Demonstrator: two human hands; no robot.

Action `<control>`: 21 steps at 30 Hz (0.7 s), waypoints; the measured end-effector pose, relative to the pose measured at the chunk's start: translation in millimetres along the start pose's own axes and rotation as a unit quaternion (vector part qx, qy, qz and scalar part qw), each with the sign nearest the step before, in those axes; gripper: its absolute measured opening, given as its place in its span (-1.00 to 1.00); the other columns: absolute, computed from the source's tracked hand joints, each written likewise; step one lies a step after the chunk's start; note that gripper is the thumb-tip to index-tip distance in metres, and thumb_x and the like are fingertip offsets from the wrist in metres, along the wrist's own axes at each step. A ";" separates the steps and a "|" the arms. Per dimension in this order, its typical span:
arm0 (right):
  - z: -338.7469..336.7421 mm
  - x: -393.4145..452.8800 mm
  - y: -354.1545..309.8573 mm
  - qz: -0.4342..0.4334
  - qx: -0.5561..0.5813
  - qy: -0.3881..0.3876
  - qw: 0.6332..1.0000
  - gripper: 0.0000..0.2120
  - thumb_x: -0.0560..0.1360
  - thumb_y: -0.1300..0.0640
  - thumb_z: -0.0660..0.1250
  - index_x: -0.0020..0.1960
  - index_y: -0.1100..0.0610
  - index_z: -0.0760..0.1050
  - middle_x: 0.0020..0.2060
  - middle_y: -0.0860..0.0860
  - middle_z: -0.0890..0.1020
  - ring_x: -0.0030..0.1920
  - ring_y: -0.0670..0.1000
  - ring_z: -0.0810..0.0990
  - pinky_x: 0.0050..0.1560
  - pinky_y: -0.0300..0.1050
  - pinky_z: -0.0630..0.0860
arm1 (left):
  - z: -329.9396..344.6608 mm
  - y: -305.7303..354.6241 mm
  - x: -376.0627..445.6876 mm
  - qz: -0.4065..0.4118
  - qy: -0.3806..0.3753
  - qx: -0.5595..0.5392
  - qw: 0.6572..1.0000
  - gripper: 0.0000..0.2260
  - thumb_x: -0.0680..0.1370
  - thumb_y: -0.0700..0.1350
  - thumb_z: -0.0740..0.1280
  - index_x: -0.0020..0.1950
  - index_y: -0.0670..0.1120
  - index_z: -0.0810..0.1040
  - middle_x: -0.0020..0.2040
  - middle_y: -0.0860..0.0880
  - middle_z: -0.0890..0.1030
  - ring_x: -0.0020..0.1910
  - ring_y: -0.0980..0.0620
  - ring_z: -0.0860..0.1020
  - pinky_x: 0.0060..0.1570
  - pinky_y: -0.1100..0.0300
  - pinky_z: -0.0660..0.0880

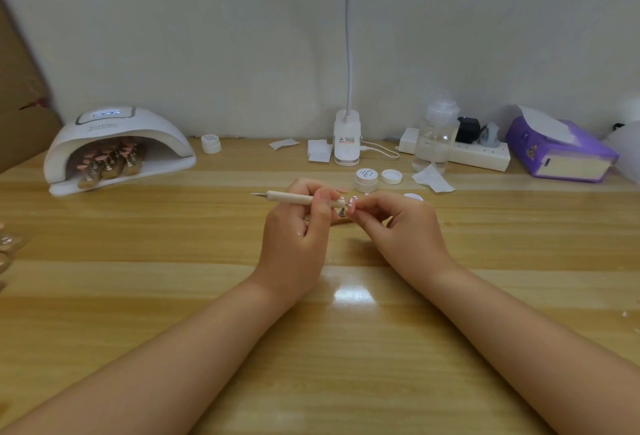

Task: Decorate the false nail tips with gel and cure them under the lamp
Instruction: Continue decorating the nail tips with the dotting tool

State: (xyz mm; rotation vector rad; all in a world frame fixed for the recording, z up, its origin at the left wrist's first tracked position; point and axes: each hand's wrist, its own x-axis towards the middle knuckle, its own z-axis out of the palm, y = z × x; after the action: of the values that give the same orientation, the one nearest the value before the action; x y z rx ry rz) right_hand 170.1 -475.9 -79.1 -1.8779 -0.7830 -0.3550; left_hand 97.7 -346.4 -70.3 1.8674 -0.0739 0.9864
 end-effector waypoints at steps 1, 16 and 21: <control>-0.1 0.0 0.0 0.000 0.001 0.000 1.000 -0.97 0.42 0.16 0.46 -0.15 0.05 0.66 -0.34 -0.10 0.64 -0.27 -0.15 0.56 -0.28 -0.44 0.38 | 0.1 -0.1 -0.1 0.000 0.000 0.001 1.000 -0.82 0.58 -0.08 0.15 -0.16 0.10 0.48 -0.27 0.26 0.60 -0.25 0.27 0.58 -0.23 0.37 0.51; 0.1 0.3 0.1 -0.003 -0.004 0.000 1.000 -0.96 0.42 0.15 0.46 -0.14 0.04 0.66 -0.34 -0.09 0.64 -0.27 -0.16 0.55 -0.27 -0.45 0.37 | 0.4 -0.4 -0.2 0.003 -0.006 -0.004 1.000 -0.83 0.58 -0.07 0.15 -0.15 0.11 0.48 -0.24 0.26 0.61 -0.23 0.27 0.59 -0.21 0.31 0.54; 0.1 -0.2 0.7 0.005 -0.001 -0.003 1.000 -0.96 0.42 0.14 0.46 -0.14 0.02 0.66 -0.34 -0.15 0.63 -0.29 -0.24 0.54 -0.27 -0.47 0.35 | -0.4 -0.4 -0.2 0.004 -0.003 -0.003 1.000 -0.83 0.58 -0.07 0.15 -0.15 0.11 0.47 -0.26 0.27 0.60 -0.23 0.28 0.59 -0.22 0.32 0.54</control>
State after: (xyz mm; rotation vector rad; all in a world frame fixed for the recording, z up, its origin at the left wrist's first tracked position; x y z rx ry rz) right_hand 170.4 -476.0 -79.7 -1.8844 -0.7767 -0.3442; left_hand 97.4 -346.0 -70.6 1.8654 -0.0878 0.9858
